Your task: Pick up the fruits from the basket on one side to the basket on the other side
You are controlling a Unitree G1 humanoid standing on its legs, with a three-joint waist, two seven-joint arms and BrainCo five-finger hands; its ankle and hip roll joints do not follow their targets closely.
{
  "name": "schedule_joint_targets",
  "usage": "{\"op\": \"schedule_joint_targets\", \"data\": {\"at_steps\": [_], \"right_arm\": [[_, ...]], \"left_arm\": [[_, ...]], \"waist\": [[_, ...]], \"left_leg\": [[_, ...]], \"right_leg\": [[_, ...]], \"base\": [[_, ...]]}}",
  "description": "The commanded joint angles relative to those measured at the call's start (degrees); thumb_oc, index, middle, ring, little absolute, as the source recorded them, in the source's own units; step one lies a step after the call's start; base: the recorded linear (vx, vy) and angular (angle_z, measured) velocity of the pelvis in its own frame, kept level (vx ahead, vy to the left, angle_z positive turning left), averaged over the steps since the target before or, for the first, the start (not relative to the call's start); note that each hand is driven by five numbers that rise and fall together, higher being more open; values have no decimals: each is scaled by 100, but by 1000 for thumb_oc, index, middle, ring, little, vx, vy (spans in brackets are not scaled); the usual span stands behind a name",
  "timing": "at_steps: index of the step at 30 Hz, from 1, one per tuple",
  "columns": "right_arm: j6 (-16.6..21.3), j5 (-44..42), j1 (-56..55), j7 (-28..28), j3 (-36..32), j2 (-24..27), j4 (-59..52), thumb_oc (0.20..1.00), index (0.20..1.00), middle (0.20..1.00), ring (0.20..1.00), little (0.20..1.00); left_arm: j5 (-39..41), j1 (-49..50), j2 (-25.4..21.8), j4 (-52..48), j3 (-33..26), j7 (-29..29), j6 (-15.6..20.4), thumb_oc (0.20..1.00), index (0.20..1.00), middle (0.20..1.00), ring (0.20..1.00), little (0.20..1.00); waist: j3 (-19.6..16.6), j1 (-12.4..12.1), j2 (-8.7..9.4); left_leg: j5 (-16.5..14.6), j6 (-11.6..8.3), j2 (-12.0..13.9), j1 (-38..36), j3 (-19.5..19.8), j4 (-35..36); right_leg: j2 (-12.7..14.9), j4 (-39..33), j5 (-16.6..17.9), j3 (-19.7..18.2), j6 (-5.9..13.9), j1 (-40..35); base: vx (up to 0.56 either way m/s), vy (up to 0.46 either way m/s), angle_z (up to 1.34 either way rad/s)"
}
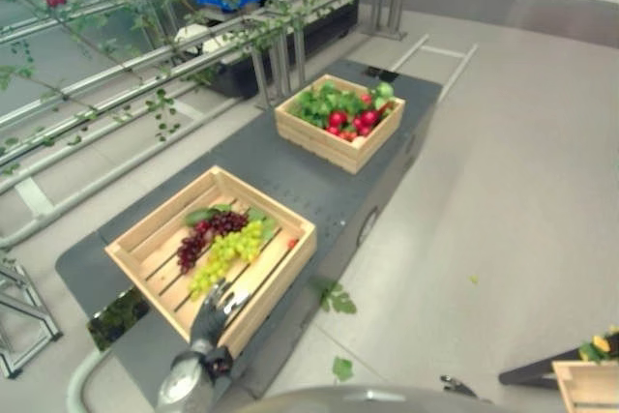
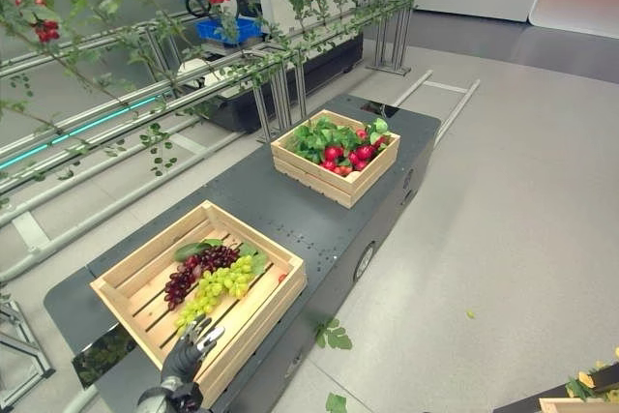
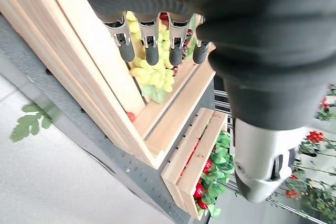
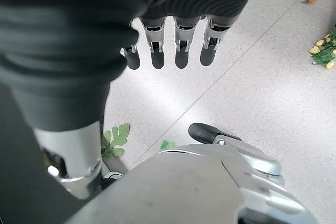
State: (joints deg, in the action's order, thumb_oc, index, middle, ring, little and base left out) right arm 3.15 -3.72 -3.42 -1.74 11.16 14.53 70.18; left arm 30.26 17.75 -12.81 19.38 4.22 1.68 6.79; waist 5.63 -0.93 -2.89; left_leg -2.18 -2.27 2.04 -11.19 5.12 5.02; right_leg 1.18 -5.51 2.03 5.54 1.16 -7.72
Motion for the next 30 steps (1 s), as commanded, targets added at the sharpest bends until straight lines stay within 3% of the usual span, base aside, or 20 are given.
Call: {"op": "schedule_joint_targets", "data": {"at_steps": [1, 8, 23, 30], "right_arm": [[10, -90, 444, -37, 63, 34, 423, 1000, 1000, 1000, 1000, 1000], [-3, -76, 420, -30, 92, -1, 438, 1000, 1000, 1000, 1000, 1000], [-142, -66, 529, -31, 195, 41, 265, 1000, 1000, 1000, 1000, 1000], [-253, -60, 719, 22, 220, 189, 171, 1000, 1000, 1000, 1000, 1000]], "left_arm": [[150, -55, -216, -760, -209, 41, 278, 1000, 1000, 1000, 1000, 1000], [154, 30, -264, -1212, -310, 0, 269, 1000, 1000, 1000, 1000, 1000], [-292, -512, -492, -1078, -421, -410, 38, 1000, 1000, 1000, 1000, 1000], [-1062, -1023, -1094, -938, -492, -455, -195, 1000, 1000, 1000, 1000, 1000]], "waist": [[-44, -87, 279], [-57, -90, 282], [94, -11, 200], [264, 69, 117]], "left_leg": [[-32, 113, -207, 282, -47, -2], [-54, 111, -202, 263, -45, -2], [-13, 70, -161, 346, -35, -2], [165, 23, -146, 697, -82, -3]], "right_leg": [[211, 61, -315, -221, 441, -134], [203, 51, -328, -228, 435, -156], [169, 51, -333, -223, 408, -65], [139, 51, -219, -237, 404, 297]], "base": [[0, 0, 0], [0, 0, 0], [-3, -1, 0], [-61, -16, 0]]}}
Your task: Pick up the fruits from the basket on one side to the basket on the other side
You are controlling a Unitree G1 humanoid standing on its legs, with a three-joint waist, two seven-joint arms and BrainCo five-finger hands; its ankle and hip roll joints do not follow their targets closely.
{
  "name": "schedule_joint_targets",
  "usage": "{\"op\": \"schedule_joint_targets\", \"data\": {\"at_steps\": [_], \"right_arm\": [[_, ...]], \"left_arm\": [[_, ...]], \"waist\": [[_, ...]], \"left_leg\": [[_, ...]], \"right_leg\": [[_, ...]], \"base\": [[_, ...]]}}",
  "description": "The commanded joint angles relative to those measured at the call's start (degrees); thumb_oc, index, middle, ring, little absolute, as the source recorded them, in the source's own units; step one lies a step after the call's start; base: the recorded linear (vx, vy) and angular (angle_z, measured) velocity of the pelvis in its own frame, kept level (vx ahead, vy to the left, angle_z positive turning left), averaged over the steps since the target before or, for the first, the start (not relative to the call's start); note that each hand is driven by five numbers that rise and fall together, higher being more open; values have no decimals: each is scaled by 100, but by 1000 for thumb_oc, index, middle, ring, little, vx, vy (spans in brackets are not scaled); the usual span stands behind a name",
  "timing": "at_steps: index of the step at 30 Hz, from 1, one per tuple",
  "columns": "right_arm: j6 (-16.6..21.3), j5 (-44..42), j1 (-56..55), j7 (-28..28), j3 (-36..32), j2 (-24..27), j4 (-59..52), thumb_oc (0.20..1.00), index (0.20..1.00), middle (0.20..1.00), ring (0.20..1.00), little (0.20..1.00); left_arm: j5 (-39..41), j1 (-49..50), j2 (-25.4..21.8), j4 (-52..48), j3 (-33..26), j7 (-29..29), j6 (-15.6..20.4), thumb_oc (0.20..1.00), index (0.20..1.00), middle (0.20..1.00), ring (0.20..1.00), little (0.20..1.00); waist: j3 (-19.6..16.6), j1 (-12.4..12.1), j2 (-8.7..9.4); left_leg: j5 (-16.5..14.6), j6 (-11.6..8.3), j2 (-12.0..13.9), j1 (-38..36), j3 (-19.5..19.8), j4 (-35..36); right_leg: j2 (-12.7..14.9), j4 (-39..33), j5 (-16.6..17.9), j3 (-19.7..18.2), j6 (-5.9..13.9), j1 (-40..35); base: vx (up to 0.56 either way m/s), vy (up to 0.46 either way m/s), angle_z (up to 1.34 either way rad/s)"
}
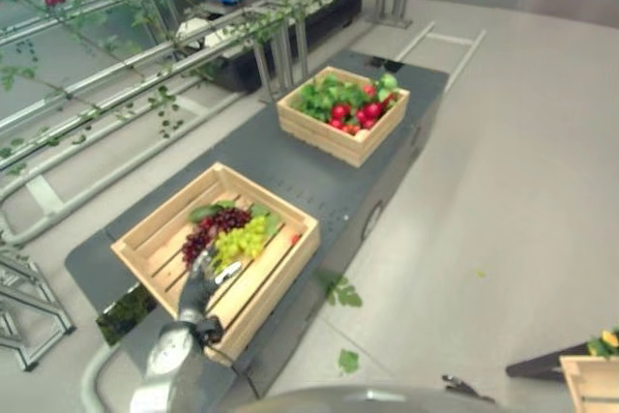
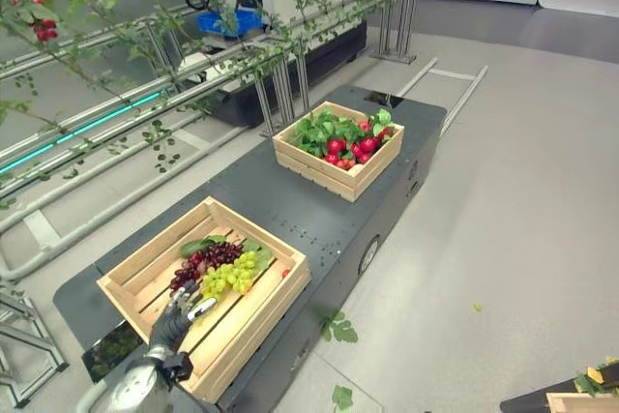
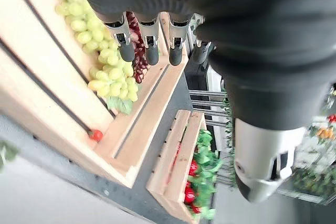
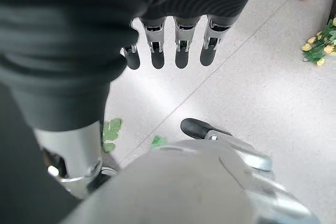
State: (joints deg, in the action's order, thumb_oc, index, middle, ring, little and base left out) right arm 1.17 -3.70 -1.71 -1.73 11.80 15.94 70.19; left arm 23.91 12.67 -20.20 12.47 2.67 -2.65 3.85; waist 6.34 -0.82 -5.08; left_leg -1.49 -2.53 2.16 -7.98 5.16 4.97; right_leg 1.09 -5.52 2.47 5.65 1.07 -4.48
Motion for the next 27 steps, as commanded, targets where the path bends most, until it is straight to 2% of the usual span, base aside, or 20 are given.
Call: {"op": "schedule_joint_targets", "data": {"at_steps": [1, 11, 15, 18, 19, 25, 26, 27], "right_arm": [[-55, -62, 548, 21, 155, 47, 170, 1000, 1000, 1000, 1000, 1000], [-165, -140, 797, 263, 151, 257, 167, 1000, 1000, 1000, 1000, 1000], [-194, -218, 1005, 341, 227, 352, 94, 1000, 1000, 1000, 1000, 1000], [-194, -251, 1063, 352, 253, 392, 62, 1000, 1000, 1000, 1000, 1000], [-179, -291, 1153, 358, 290, 441, 17, 1000, 1000, 1000, 1000, 1000], [-143, -385, 1311, 315, 364, 557, -114, 1000, 1000, 1000, 1000, 1000], [-125, -368, 1443, 283, 308, 802, 198, 1000, 1000, 1000, 1000, 1000], [-112, -370, 1459, 288, 289, 806, 219, 1000, 1000, 1000, 1000, 1000]], "left_arm": [[-427, -518, -356, -246, -337, -21, 100, 1000, 1000, 1000, 1000, 1000], [-1148, -1194, -1292, -151, -425, 151, -196, 1000, 1000, 1000, 1000, 1000], [-1587, -1891, -1849, 26, -274, 114, -280, 1000, 1000, 1000, 1000, 1000], [-1726, -2120, -1995, 78, -213, 76, -296, 1000, 1000, 1000, 1000, 1000], [-1867, -2442, -2164, 198, -68, -4, -302, 1000, 1000, 1000, 1000, 1000], [-2411, -3366, -2491, 706, 497, -255, -375, 1000, 1000, 1000, 1000, 1000], [-2577, -3654, -2562, 917, 768, -266, -347, 1000, 1000, 1000, 1000, 1000], [-2576, -3707, -2553, 953, 804, -274, -334, 1000, 1000, 1000, 1000, 1000]], "waist": [[190, 57, 337], [268, 121, 236], [459, 158, 213], [551, 179, 199], [666, 209, 191], [928, 282, 186], [945, 270, 185], [955, 252, 179]], "left_leg": [[97, 49, -159, 380, -86, 1], [165, 39, -194, 655, -130, -9], [203, 41, -219, 793, -114, -43], [227, 43, -233, 850, -116, -50], [258, 48, -246, 935, -123, -55], [362, 51, -280, 1190, -160, -75], [379, 51, -290, 1227, -158, -79], [378, 51, -289, 1230, -157, -81]], "right_leg": [[148, 52, -262, -248, 414, -24], [132, 55, -200, -284, 425, 273], [150, 102, -156, -289, 419, 418], [154, 116, -130, -284, 419, 488], [163, 126, -89, -287, 427, 590], [197, 178, 16, -316, 443, 878], [203, 189, 32, -313, 456, 919], [203, 192, 32, -313, 456, 922]], "base": [[0, 0, 0], [0, 0, 0], [-44, 4, 0], [-69, 17, 3], [-78, 25, 0], [-78, 21, 0], [-47, 15, 3], [-52, 14, 1]]}}
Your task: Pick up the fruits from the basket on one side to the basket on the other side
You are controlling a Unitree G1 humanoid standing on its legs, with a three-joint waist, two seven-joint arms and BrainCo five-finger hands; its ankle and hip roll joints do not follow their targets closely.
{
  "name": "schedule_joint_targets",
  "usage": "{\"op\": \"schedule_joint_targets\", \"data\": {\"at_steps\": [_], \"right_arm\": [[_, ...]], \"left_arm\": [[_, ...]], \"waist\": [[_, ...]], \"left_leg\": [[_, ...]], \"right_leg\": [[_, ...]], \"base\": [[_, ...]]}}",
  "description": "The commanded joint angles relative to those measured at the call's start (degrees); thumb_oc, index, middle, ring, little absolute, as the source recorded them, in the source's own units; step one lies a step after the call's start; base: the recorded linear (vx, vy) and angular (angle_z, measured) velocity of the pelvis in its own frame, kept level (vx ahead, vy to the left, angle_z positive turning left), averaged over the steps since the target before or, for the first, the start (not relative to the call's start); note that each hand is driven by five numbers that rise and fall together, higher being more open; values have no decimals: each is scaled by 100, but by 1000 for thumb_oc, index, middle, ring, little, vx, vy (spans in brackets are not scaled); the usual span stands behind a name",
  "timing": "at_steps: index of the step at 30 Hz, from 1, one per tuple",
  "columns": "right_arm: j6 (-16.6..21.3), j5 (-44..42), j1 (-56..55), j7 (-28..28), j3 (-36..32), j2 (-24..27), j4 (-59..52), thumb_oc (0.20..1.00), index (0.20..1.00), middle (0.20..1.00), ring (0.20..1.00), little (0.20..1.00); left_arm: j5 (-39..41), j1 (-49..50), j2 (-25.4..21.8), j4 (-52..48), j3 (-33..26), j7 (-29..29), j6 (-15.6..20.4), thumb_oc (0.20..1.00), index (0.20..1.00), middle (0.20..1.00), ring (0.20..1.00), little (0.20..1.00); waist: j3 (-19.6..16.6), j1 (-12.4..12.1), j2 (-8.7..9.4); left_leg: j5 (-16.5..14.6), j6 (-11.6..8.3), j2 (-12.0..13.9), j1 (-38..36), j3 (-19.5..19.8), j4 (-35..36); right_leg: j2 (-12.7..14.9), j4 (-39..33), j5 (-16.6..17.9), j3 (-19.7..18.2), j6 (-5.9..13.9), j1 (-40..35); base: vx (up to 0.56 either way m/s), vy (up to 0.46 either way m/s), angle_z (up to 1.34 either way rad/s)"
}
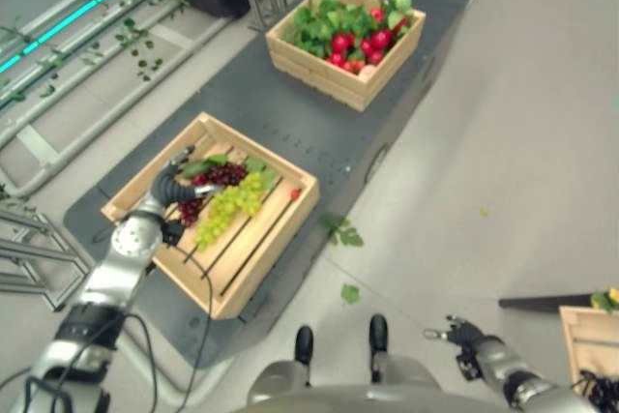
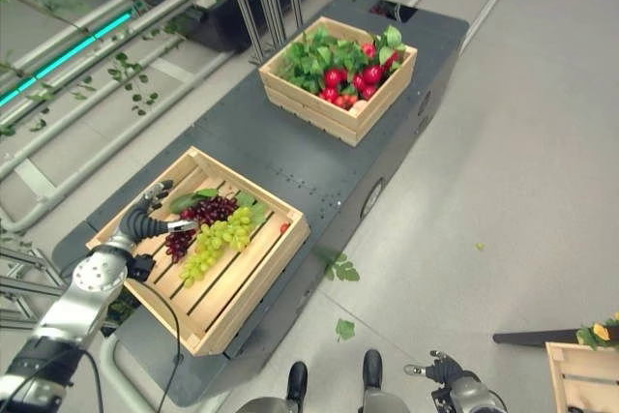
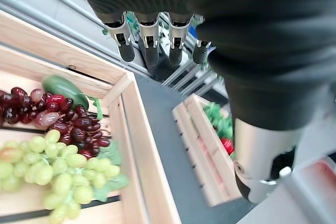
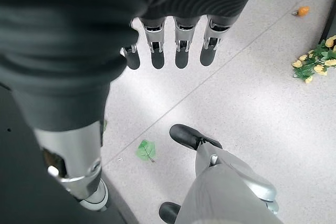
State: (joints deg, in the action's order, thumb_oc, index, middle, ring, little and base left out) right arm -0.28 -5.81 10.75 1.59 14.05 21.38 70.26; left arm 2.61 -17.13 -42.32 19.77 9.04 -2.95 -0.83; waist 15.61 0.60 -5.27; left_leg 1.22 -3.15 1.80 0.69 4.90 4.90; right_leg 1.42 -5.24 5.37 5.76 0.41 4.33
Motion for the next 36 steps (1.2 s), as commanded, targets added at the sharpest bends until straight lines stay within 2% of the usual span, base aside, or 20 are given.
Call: {"op": "schedule_joint_targets", "data": {"at_steps": [1, 2, 4, 8, 15, 21, 25, 30, 36], "right_arm": [[35, -117, 189, -84, 200, 46, 252, 1000, 1000, 1000, 1000, 1000], [35, -117, 190, -84, 199, 42, 253, 1000, 1000, 1000, 1000, 1000], [80, -127, -117, -23, 131, 18, 2, 1000, 1000, 1000, 1000, 1000], [47, -89, 21, -49, 175, -76, 399, 1000, 1000, 1000, 1000, 1000], [77, -71, -80, -82, 140, -90, 372, 1000, 1000, 1000, 1000, 1000], [112, -134, -54, -120, 133, -52, 286, 1000, 1000, 1000, 1000, 1000], [117, -161, -47, -127, 121, -10, 225, 1000, 1000, 1000, 1000, 1000], [111, -216, 23, -174, 111, 38, 161, 1000, 1000, 1000, 1000, 1000], [130, -277, 92, -257, 119, 59, 77, 1000, 1000, 1000, 1000, 1000]], "left_arm": [[-508, -847, -362, 295, 306, -259, 92, 1000, 1000, 1000, 1000, 1000], [-507, -851, -366, 298, 309, -259, 93, 1000, 1000, 1000, 1000, 1000], [-685, -867, -692, 501, 353, -173, 20, 1000, 1000, 1000, 1000, 1000], [-942, -1221, -544, 736, 792, -121, 6, 1000, 1000, 1000, 1000, 1000], [-1407, -1293, -604, 1289, 1050, -16, -73, 1000, 1000, 1000, 1000, 1000], [-1776, -1409, -347, 1887, 1235, -39, -183, 1000, 1000, 1000, 1000, 1000], [-1759, -1384, -345, 1862, 1193, -5, -207, 1000, 1000, 1000, 1000, 1000], [-1579, -1463, -182, 2452, 1169, -91, -244, 1000, 1000, 1000, 1000, 1000], [-1411, -1665, -8, 2710, 1178, -282, -254, 1000, 1000, 1000, 1000, 1000]], "waist": [[88, 111, 185], [85, 109, 188], [87, 177, 183], [125, 153, 161], [232, 215, 171], [375, 258, 191], [412, 242, 188], [512, 272, 190], [623, 303, 191]], "left_leg": [[124, 124, -265, 415, -136, -78], [125, 124, -266, 419, -136, -79], [124, 131, -276, 448, -152, -69], [112, 140, -291, 455, -164, -75], [115, 143, -294, 502, -233, -86], [161, 158, -330, 681, -300, -104], [173, 167, -339, 773, -339, -138], [191, 180, -353, 993, -381, -246], [223, 181, -352, 1108, -404, -256]], "right_leg": [[171, 177, -235, -333, 525, 106], [172, 179, -235, -333, 525, 111], [174, 170, -224, -363, 531, 149], [184, 157, -216, -398, 539, 153], [183, 144, -157, -470, 543, 249], [201, 172, -73, -534, 545, 474], [206, 185, -44, -570, 550, 574], [213, 218, -5, -607, 550, 764], [214, 229, 35, -632, 553, 898]], "base": [[-41, 13, 1], [-55, 31, -1], [-5, 17, -2], [1, 4, -1], [-40, 20, -6], [-50, 16, -3], [-32, 10, -7], [-32, 9, -5], [-13, 6, -2]]}}
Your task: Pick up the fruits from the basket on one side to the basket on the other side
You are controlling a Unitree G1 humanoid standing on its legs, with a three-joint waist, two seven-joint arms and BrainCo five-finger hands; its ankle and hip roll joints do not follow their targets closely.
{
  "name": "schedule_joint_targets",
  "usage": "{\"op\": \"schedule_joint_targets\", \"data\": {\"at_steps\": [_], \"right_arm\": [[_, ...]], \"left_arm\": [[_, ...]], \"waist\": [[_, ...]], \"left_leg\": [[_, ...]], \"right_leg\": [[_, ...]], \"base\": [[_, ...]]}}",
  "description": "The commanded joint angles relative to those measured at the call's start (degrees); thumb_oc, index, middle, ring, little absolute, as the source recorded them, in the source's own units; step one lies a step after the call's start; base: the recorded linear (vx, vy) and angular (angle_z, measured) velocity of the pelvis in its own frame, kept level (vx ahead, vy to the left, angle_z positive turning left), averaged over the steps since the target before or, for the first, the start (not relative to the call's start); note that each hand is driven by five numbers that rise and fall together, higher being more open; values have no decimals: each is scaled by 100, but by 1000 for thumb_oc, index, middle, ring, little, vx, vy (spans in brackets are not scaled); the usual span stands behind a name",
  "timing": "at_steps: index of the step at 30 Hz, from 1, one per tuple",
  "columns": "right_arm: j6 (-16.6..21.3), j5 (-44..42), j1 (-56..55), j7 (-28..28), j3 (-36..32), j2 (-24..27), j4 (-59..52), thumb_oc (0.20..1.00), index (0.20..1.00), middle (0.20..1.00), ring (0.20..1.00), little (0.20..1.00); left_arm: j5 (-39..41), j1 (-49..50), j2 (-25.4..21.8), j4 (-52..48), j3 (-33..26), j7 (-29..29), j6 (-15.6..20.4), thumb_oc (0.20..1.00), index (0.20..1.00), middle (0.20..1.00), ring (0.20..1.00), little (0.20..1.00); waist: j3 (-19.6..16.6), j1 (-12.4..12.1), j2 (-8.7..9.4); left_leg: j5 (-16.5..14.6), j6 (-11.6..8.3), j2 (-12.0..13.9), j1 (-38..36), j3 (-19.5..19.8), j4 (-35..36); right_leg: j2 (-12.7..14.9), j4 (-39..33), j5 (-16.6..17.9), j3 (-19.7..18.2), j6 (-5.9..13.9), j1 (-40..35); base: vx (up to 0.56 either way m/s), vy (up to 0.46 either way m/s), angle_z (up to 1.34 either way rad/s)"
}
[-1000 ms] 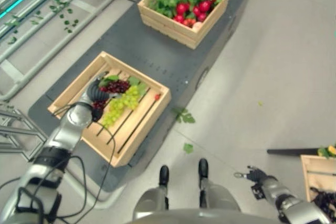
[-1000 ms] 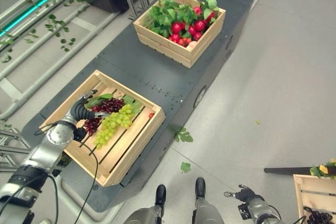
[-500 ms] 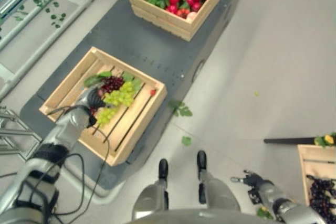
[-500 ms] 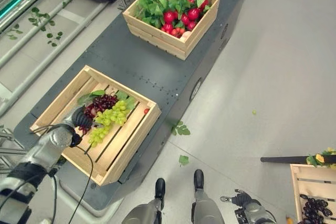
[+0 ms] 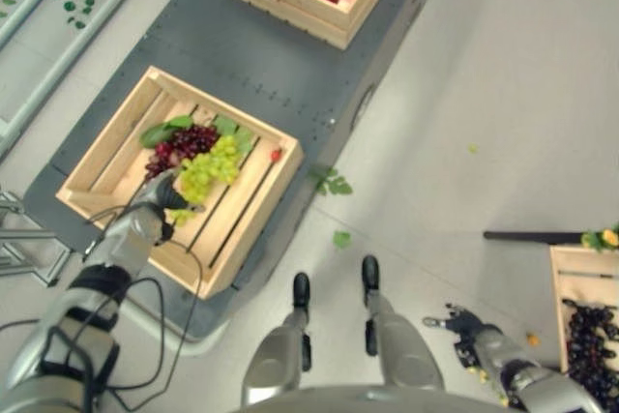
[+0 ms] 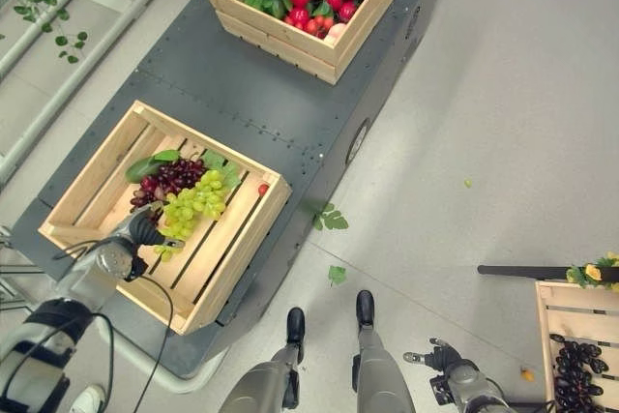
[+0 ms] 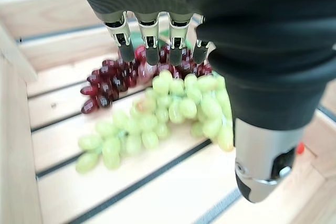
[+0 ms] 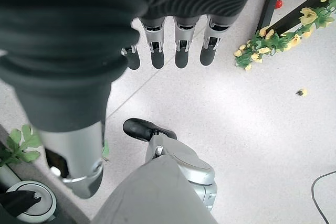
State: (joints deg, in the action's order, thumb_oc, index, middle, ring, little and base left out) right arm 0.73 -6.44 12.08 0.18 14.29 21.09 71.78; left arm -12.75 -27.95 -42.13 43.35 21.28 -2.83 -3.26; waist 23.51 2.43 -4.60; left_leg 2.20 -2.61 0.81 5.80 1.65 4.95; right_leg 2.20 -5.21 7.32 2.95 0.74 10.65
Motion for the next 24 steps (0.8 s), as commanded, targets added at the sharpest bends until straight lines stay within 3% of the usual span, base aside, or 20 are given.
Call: {"op": "schedule_joint_targets", "data": {"at_steps": [1, 24], "right_arm": [[36, -220, -40, -126, 104, 92, -103, 1000, 1000, 1000, 1000, 1000], [208, -563, -18, -334, 202, 117, -438, 1000, 1000, 1000, 1000, 1000]], "left_arm": [[159, -614, -9, 394, -47, -303, -12, 1000, 1000, 1000, 1000, 1000], [961, -1827, 230, 1818, 163, -655, -12, 1000, 1000, 1000, 1000, 1000]], "waist": [[-143, 128, 128], [239, 366, 293]], "left_leg": [[132, 124, -250, 618, -81, -266], [279, 110, -240, 1327, -125, -373]], "right_leg": [[137, 224, -155, -353, 521, 284], [106, 233, 21, -481, 519, 945]], "base": [[0, 0, 0], [-4, -1, -1]]}}
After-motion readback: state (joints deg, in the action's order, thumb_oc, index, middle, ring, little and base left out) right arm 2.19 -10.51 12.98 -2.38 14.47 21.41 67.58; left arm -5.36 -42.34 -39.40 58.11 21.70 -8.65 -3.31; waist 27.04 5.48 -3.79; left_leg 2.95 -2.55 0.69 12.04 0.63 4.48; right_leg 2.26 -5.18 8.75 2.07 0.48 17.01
